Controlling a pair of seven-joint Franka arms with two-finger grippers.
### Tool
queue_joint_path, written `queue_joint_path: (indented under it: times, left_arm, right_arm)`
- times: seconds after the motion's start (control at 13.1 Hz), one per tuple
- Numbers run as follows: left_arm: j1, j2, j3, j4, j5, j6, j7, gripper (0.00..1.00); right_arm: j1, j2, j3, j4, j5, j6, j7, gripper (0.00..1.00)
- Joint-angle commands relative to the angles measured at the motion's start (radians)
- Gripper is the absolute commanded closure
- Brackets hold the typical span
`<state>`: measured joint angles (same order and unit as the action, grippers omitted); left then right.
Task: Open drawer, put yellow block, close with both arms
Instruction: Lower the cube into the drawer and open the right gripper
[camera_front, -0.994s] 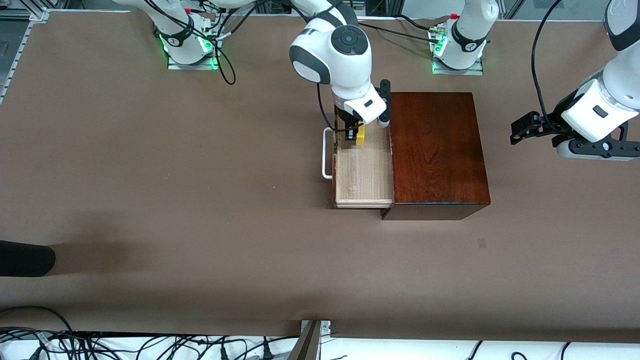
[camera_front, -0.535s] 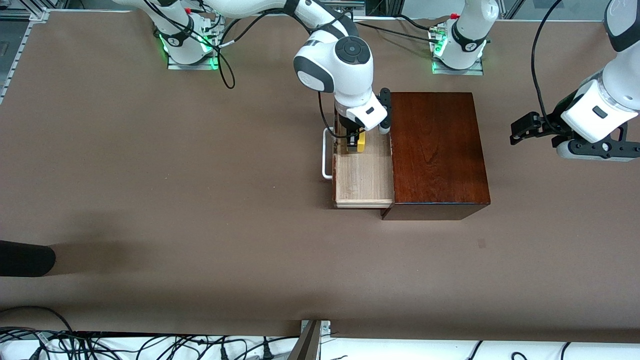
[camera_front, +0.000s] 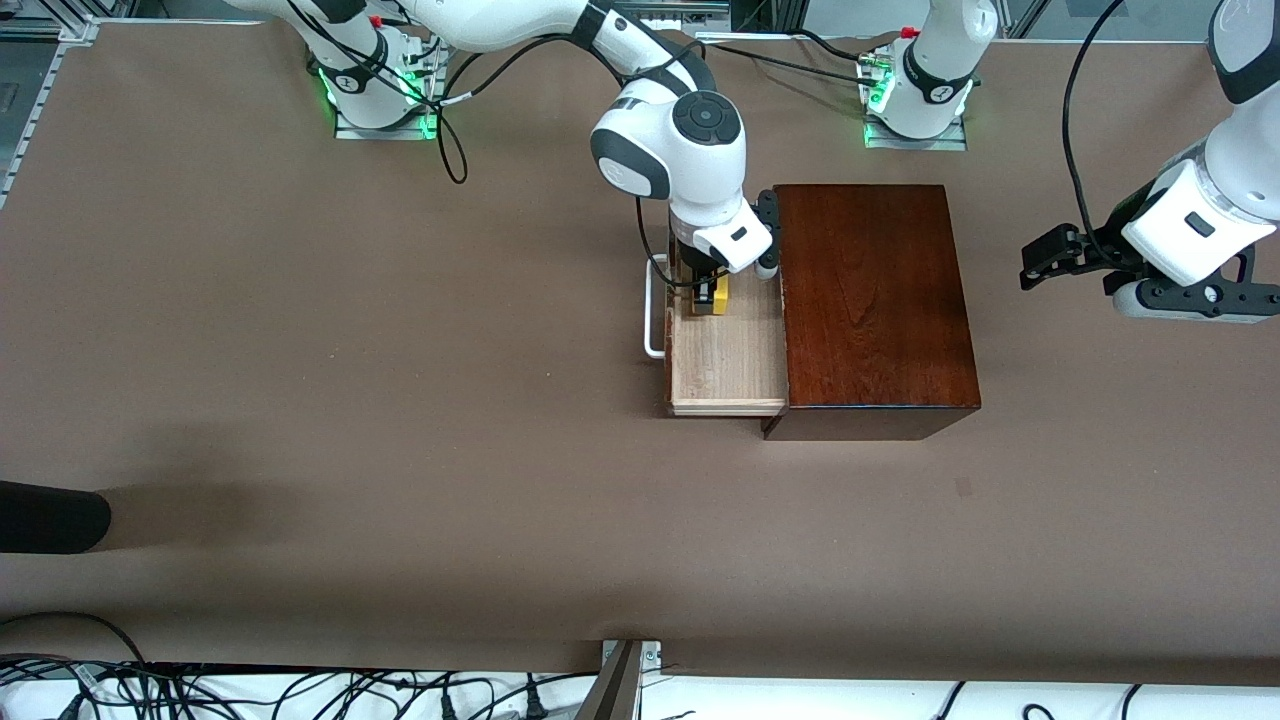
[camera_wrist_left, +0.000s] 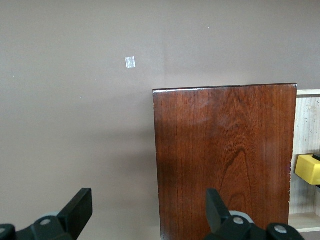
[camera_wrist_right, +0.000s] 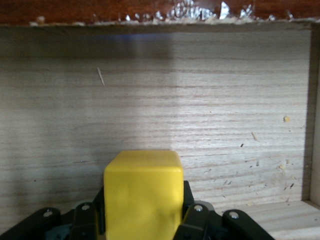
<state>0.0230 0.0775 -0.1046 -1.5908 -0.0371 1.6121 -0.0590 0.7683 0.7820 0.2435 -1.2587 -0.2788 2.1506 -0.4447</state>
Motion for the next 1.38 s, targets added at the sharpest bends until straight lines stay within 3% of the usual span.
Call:
queue_joint_path:
  times: [0.0, 0.23, 0.38, 0.46, 0.99, 1.3]
  left_arm:
    - [-0.002, 0.018, -0.003, 0.031, 0.014, -0.001, 0.016, 0.00]
    - [-0.002, 0.018, -0.003, 0.031, 0.014, -0.001, 0.016, 0.00]
    - [-0.002, 0.018, -0.003, 0.031, 0.014, -0.001, 0.016, 0.00]
    - [-0.002, 0.018, -0.003, 0.031, 0.014, -0.001, 0.016, 0.00]
    - [-0.002, 0.019, -0.003, 0.031, 0.013, -0.001, 0.018, 0.00]
    - [-0.008, 0.047, -0.012, 0.048, -0.004, -0.001, 0.016, 0.00]
  right_arm:
    - [0.014, 0.010, -0.018, 0.012, -0.020, 0.014, 0.027, 0.45]
    - [0.014, 0.005, -0.018, 0.015, -0.019, 0.000, 0.049, 0.11]
    - [0.014, 0.002, -0.016, 0.030, -0.016, -0.026, 0.046, 0.10]
    - [0.014, 0.002, -0.015, 0.056, -0.013, -0.050, 0.047, 0.02]
    - [0.023, -0.003, 0.013, 0.208, 0.000, -0.329, 0.047, 0.00]
    - [-0.036, -0.069, 0.007, 0.223, 0.027, -0.446, 0.049, 0.00]
